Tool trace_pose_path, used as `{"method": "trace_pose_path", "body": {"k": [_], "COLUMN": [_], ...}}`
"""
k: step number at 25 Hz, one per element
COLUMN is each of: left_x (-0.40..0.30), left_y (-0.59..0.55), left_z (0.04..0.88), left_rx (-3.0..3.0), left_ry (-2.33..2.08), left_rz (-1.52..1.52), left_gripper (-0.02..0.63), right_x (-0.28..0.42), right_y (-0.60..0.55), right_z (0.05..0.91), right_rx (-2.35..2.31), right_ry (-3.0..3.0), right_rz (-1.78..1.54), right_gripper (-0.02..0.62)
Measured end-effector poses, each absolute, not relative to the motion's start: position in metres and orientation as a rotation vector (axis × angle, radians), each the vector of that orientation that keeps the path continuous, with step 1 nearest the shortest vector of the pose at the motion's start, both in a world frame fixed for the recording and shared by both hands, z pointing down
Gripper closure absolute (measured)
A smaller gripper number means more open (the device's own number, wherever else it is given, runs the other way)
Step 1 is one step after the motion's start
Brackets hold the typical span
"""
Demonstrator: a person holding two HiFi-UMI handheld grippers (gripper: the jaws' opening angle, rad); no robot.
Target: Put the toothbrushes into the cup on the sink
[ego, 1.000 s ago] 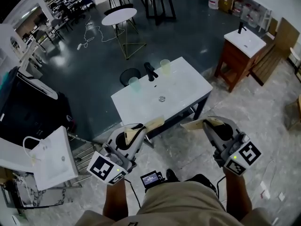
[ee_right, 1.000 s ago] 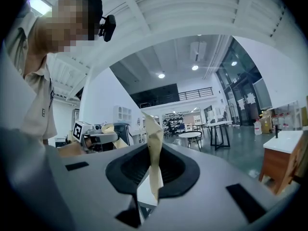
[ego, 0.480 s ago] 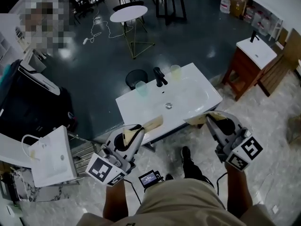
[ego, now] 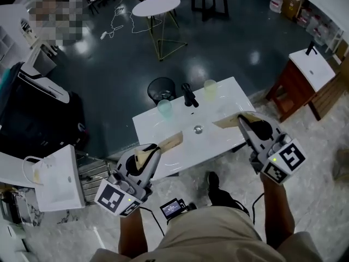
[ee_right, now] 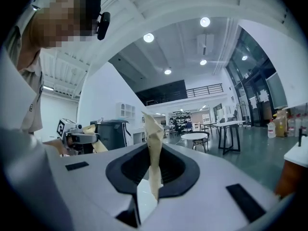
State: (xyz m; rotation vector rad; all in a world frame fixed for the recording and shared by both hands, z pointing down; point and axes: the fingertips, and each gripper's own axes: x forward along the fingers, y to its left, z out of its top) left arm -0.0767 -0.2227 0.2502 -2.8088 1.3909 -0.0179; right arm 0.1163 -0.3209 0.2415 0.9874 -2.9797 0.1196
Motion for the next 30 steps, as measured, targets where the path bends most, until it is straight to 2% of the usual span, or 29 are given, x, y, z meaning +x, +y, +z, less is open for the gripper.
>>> {"method": "trace_pose_path", "body": {"k": [6,14,30], "left_x": [-0.081,-0.098,-0.109], "left_y": [-0.285,-0.352,-0.396], "left_z": [0.275,0.321,0.395], "left_rx": [-2.803,-2.807,-2.83], "left_ry": [1.525,1.694,1.865], "left_rz": [-0.08,-0.162,-0.259], "left_gripper": [0.566,0.566,0.566], "right_x": [0.123,0.099,0.054], "right_y": [-0.458,-0.611,-0.691], "right_z": [0.281,0.387,0.55], "right_rx": [1.034,1.04,0.881], "right_ry": [-2.941,-2.841,-2.671], "right_rz": [0.181,0.362,0.574], "right_gripper": [0.557,0.557,0.555]}}
